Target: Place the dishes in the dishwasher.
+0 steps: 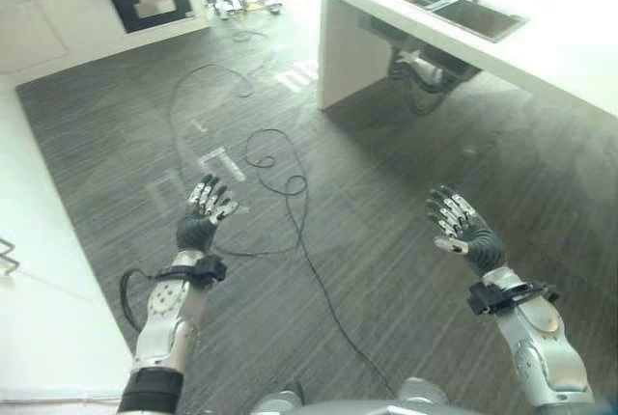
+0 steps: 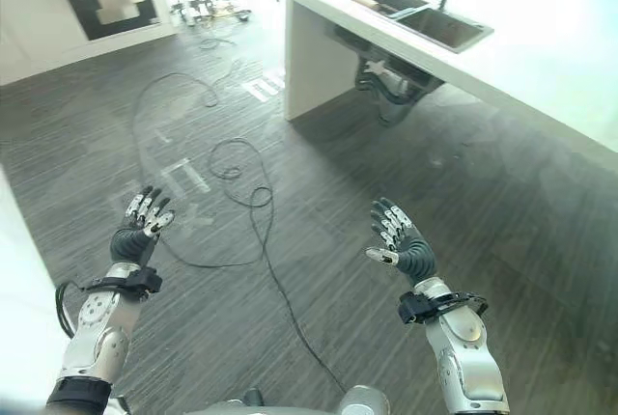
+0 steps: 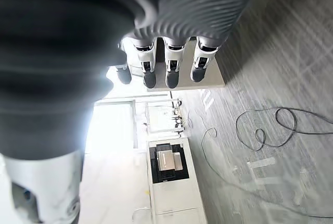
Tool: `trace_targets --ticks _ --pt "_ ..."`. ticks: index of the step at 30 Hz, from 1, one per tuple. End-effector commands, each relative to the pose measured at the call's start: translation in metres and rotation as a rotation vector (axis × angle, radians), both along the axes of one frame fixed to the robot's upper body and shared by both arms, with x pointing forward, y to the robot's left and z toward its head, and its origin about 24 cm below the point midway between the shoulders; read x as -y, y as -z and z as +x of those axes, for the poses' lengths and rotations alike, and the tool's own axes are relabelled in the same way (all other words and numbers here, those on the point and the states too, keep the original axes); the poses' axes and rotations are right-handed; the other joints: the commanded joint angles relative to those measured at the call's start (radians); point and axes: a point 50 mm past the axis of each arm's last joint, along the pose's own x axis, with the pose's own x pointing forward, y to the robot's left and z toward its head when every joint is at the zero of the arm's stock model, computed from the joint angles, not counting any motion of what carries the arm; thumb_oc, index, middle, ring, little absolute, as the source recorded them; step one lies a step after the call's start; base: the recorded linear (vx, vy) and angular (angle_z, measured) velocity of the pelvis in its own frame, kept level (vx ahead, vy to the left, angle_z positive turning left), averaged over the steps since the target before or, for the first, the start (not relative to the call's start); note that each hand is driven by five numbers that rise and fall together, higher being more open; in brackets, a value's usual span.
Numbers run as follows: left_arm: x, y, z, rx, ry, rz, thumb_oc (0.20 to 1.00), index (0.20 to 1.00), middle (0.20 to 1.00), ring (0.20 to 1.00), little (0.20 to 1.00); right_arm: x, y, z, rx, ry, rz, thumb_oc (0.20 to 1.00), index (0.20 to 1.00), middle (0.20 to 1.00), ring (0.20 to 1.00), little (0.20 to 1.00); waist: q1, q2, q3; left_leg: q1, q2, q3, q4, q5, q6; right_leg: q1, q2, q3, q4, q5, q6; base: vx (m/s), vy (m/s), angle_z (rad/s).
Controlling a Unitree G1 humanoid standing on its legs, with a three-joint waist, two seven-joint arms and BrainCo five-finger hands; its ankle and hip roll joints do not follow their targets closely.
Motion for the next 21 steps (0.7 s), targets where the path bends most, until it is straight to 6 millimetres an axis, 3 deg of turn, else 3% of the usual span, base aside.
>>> trace_targets --ticks 1,2,4,6,7,10,12,14,15,17,18,19,21 --pt "-0.001 -0.027 0.002 0.097 0.058 0.068 1.0 1.0 1.0 1.0 1.0 0.022 -0.01 -0.004 0.061 0.101 -0.021 1.0 1.0 1.0 1.0 1.0 -0.034 -0.072 -0.037 -0.108 -0.044 -0.104 0.001 0.014 -0.098 0.266 0.118 -0.056 -0.604 0.045 -0.012 0.58 -0.235 0.8" --pt "0.006 -0.027 0.002 0.096 0.084 0.068 1.0 1.0 1.0 1.0 1.0 0.029 -0.01 -0.009 0.064 0.124 -0.015 1.0 1.0 1.0 1.0 1.0 -0.066 -0.085 -0.018 -0.073 -0.054 -0.118 0.001 -0.02 -0.103 0.249 0.135 -0.033 -0.8 0.097 0.001 0.62 -0.251 0.98" --pt "0.013 -0.024 0.001 0.09 0.119 0.088 1.0 1.0 1.0 1.0 1.0 0.034 -0.01 -0.015 0.067 0.151 -0.02 1.0 1.0 1.0 1.0 1.0 -0.09 -0.082 0.0 -0.035 -0.061 -0.149 0.001 -0.053 -0.098 0.19 0.115 0.004 -0.933 0.164 0.015 0.59 -0.246 0.85" --pt "0.015 -0.025 -0.002 0.094 0.136 0.115 1.0 1.0 1.0 1.0 1.0 0.036 -0.013 -0.019 0.082 0.167 -0.024 1.0 1.0 1.0 1.0 1.0 -0.097 -0.08 0.017 0.001 -0.065 -0.148 0.001 -0.08 -0.091 0.145 0.096 -0.008 -0.956 0.192 0.022 0.54 -0.269 0.64" --pt "0.011 -0.025 -0.005 0.096 0.145 0.115 1.0 1.0 1.0 1.0 1.0 0.036 -0.014 -0.02 0.099 0.17 -0.018 1.0 1.0 1.0 1.0 1.0 -0.092 -0.085 0.02 0.024 -0.073 -0.116 0.001 -0.1 -0.088 0.166 0.087 -0.05 -0.957 0.197 0.024 0.5 -0.299 0.06" --pt "0.012 -0.026 -0.003 0.095 0.142 0.09 1.0 1.0 1.0 1.0 1.0 0.032 -0.018 -0.017 0.128 0.164 -0.039 1.0 1.0 1.0 1.0 1.0 -0.102 -0.092 -0.006 0.073 -0.081 -0.086 0.001 -0.135 -0.082 0.216 0.093 -0.05 -0.953 0.227 0.028 0.56 -0.362 -0.17" --pt "0.013 -0.026 -0.002 0.093 0.134 0.063 1.0 1.0 1.0 1.0 1.0 0.032 -0.024 -0.013 0.139 0.168 -0.046 1.0 1.0 1.0 1.0 1.0 -0.109 -0.092 -0.029 0.104 -0.08 -0.072 0.023 -0.149 -0.088 0.24 0.11 -0.051 -0.945 0.211 0.013 0.42 -0.289 0.26" --pt "0.017 -0.026 -0.004 0.102 0.134 0.039 1.0 1.0 1.0 1.0 1.0 0.033 -0.03 -0.009 0.155 0.157 -0.056 1.0 1.0 1.0 1.0 1.0 -0.107 -0.078 -0.053 0.1 -0.046 -0.045 0.131 -0.118 -0.125 0.271 0.145 -0.074 -0.949 0.167 -0.031 0.38 -0.326 -0.05" --pt "0.019 -0.025 -0.006 0.109 0.131 0.033 1.0 1.0 1.0 1.0 1.0 0.036 -0.033 -0.01 0.164 0.146 -0.069 1.0 1.0 1.0 1.0 1.0 -0.11 -0.071 -0.066 0.06 -0.016 -0.04 0.296 -0.039 -0.175 0.289 0.178 -0.071 -0.956 0.131 -0.073 0.41 -0.397 -0.29" --pt "0.02 -0.022 -0.01 0.111 0.125 0.003 1.0 1.0 1.0 1.0 1.0 0.041 -0.036 -0.013 0.166 0.133 -0.09 1.0 1.0 1.0 1.0 1.0 -0.113 -0.077 -0.067 -0.028 0.01 -0.046 0.514 0.069 -0.23 0.319 0.205 -0.041 -0.958 0.095 -0.116 0.35 -0.361 -0.42" --pt "0.021 -0.02 -0.014 0.113 0.122 -0.013 1.0 1.0 1.0 1.0 1.0 0.043 -0.036 -0.014 0.168 0.129 -0.104 1.0 1.0 1.0 1.0 1.0 -0.103 -0.095 -0.055 -0.123 0.018 -0.065 0.665 0.111 -0.248 0.356 0.207 -0.016 -0.958 0.07 -0.136 0.31 -0.304 -0.65" --pt "0.023 -0.019 -0.015 0.115 0.125 -0.012 1.0 1.0 1.0 1.0 1.0 0.043 -0.036 -0.015 0.169 0.132 -0.108 1.0 1.0 1.0 1.0 1.0 -0.095 -0.104 -0.046 -0.196 0.035 -0.075 0.721 0.109 -0.244 0.378 0.205 -0.012 -0.958 0.06 -0.142 0.3 -0.251 -0.56" --pt "0.023 -0.02 -0.016 0.118 0.124 -0.011 1.0 1.0 1.0 1.0 1.0 0.044 -0.04 -0.012 0.177 0.139 -0.103 1.0 1.0 1.0 1.0 1.0 -0.076 -0.119 -0.026 -0.283 0.073 -0.055 0.677 0.07 -0.211 0.425 0.208 0.012 -0.958 0.032 -0.142 0.27 -0.083 -0.55"
